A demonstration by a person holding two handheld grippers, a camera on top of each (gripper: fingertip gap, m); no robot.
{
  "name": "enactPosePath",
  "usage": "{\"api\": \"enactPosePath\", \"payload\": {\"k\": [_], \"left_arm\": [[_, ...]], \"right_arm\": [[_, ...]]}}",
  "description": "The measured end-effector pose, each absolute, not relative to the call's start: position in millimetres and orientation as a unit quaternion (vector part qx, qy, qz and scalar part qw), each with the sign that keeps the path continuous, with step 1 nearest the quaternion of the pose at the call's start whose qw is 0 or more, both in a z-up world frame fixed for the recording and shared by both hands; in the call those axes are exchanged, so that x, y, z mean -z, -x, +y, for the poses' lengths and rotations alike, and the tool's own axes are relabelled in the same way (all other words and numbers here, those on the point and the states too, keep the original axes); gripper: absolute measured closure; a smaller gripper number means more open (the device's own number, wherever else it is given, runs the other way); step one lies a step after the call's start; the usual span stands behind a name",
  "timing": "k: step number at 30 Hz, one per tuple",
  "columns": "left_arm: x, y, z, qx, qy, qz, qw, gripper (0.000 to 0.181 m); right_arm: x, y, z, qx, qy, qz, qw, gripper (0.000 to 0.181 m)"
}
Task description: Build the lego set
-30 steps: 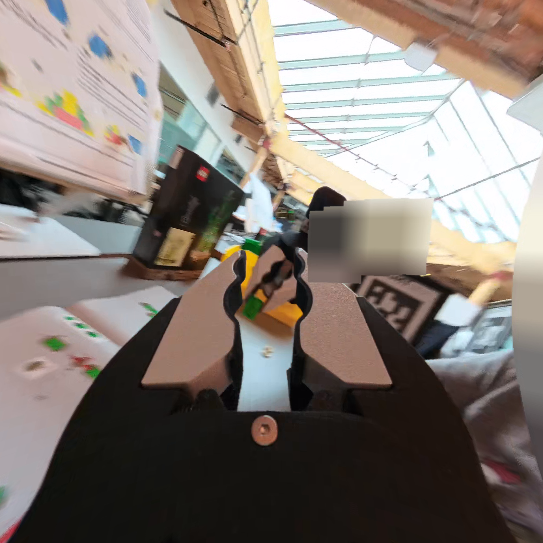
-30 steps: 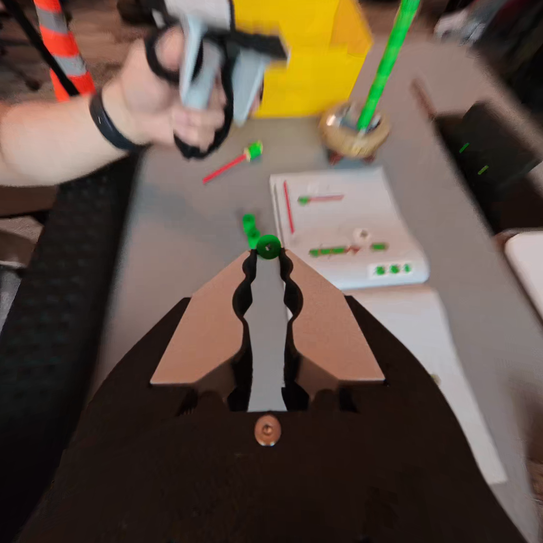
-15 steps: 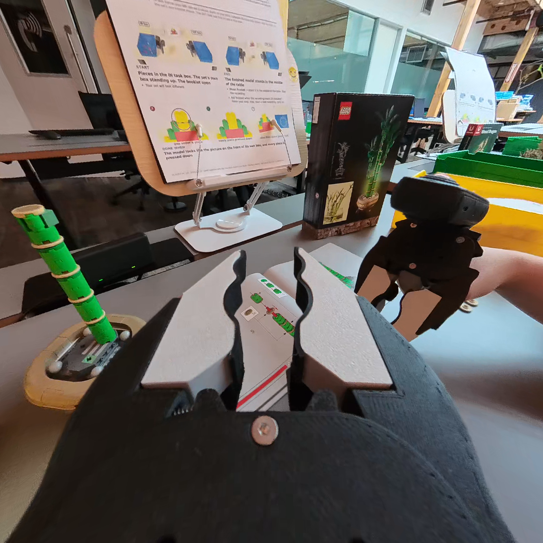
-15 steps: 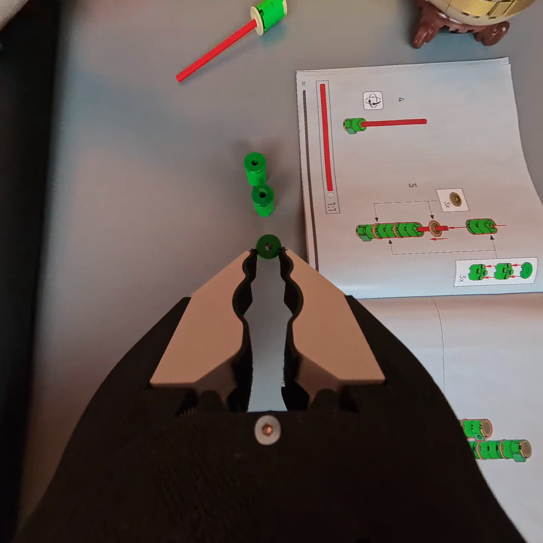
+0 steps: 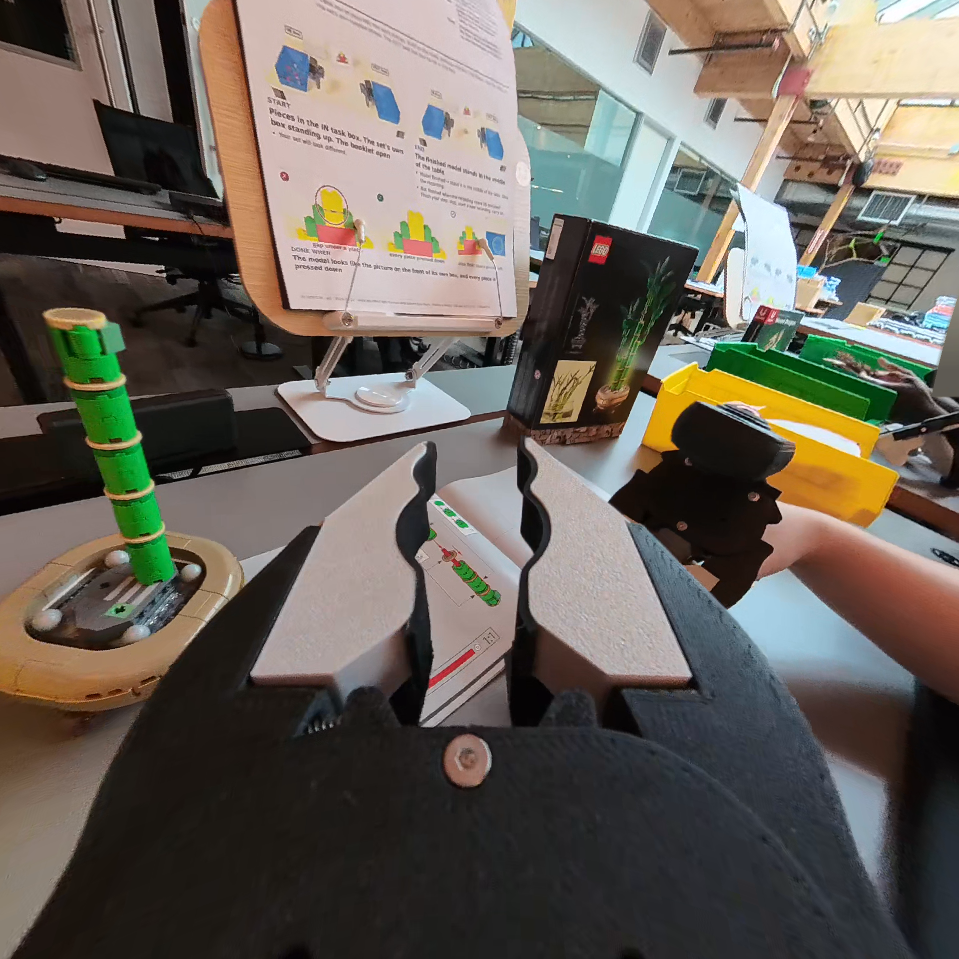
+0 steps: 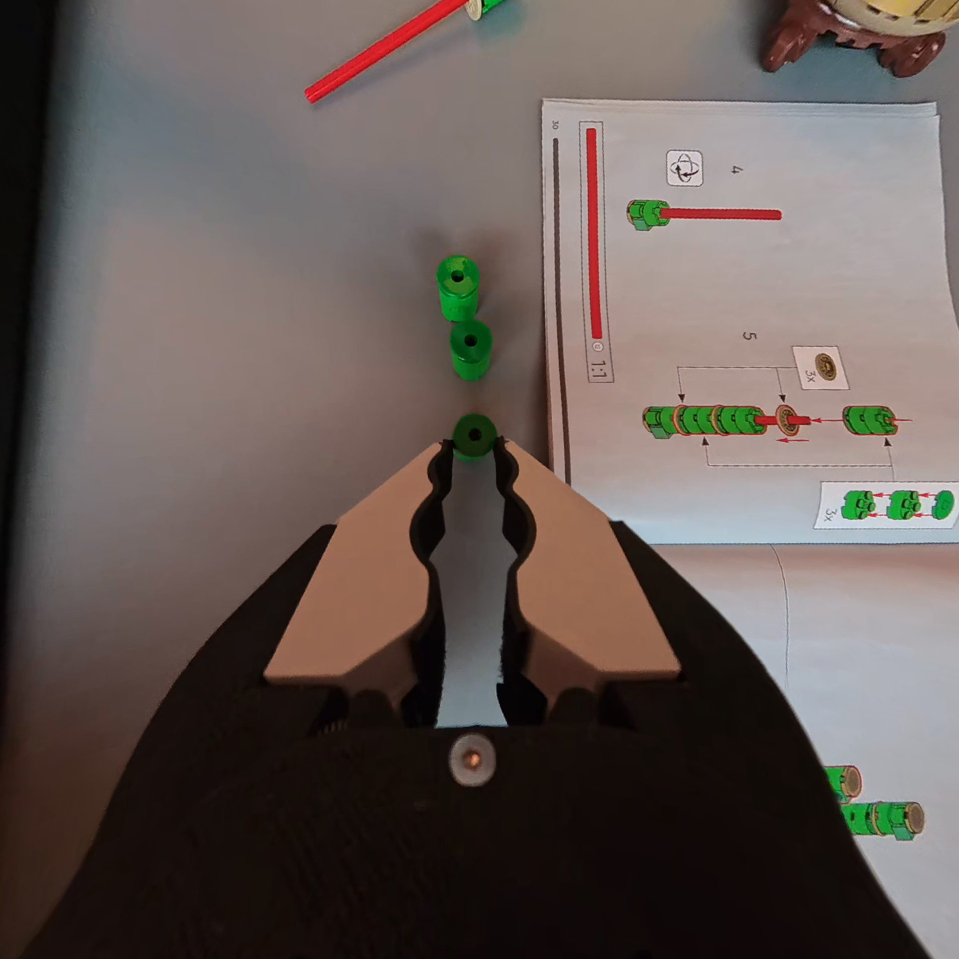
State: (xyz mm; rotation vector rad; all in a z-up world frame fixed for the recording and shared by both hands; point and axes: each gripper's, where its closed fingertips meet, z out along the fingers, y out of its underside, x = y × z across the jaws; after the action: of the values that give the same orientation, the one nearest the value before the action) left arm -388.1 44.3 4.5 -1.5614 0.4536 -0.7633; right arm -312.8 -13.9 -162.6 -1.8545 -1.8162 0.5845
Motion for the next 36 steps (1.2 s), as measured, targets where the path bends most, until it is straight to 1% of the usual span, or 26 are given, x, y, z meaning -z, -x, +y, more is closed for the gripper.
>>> {"api": "enactPosePath", "payload": {"k": [2, 4, 8, 10, 13, 14, 16, 19, 21, 23, 24, 26, 27, 30, 32, 36], "left_arm": [[-8, 393, 45, 0.338, 0.676, 0.188, 0.627, 0.152], [-12, 399, 45, 0.338, 0.674, 0.177, 0.633, 0.151], [-16, 421, 47, 0.314, 0.687, 0.151, 0.637, 0.149], [-9, 434, 49, 0.292, 0.714, 0.139, 0.621, 0.146], [18, 453, 50, 0.248, 0.78, 0.125, 0.561, 0.145], [28, 458, 48, 0.233, 0.803, 0.125, 0.534, 0.149], [48, 467, 42, 0.202, 0.84, 0.133, 0.486, 0.155], [75, 472, 27, 0.167, 0.88, 0.168, 0.412, 0.154], [91, 473, 16, 0.143, 0.892, 0.221, 0.368, 0.155], [103, 479, 3, 0.078, 0.887, 0.305, 0.337, 0.155], [105, 484, -2, 0.029, 0.874, 0.354, 0.333, 0.155], [95, 494, 0, -0.076, 0.837, 0.409, 0.355, 0.155], [90, 493, 0, -0.096, 0.821, 0.435, 0.358, 0.156], [96, 490, -2, -0.074, 0.818, 0.478, 0.312, 0.153], [113, 496, -2, -0.057, 0.826, 0.496, 0.261, 0.15], [139, 506, -4, -0.03, 0.838, 0.505, 0.206, 0.142]], "right_arm": [[159, 313, -8, -0.198, 0.671, -0.666, 0.26, 0.157], [150, 312, -6, -0.203, 0.667, -0.662, 0.275, 0.152], [114, 299, -3, -0.227, 0.657, -0.649, 0.307, 0.15], [89, 286, 4, -0.228, 0.66, -0.632, 0.336, 0.15], [52, 267, 14, -0.227, 0.663, -0.601, 0.383, 0.15], [42, 260, 16, -0.225, 0.663, -0.594, 0.395, 0.15], [26, 248, 18, -0.216, 0.662, -0.585, 0.416, 0.15], [11, 235, 17, -0.207, 0.657, -0.58, 0.435, 0.15], [5, 232, 14, -0.209, 0.652, -0.58, 0.442, 0.15], [3, 233, 12, -0.214, 0.647, -0.583, 0.443, 0.15], [4, 235, 11, -0.217, 0.645, -0.585, 0.44, 0.15], [10, 237, 9, -0.215, 0.646, -0.594, 0.429, 0.15], [14, 237, 9, -0.21, 0.646, -0.6, 0.423, 0.15], [23, 240, 9, -0.204, 0.648, -0.609, 0.409, 0.15], [26, 243, 8, -0.209, 0.647, -0.611, 0.405, 0.15], [37, 246, 9, -0.212, 0.652, -0.614, 0.39, 0.15]]}}
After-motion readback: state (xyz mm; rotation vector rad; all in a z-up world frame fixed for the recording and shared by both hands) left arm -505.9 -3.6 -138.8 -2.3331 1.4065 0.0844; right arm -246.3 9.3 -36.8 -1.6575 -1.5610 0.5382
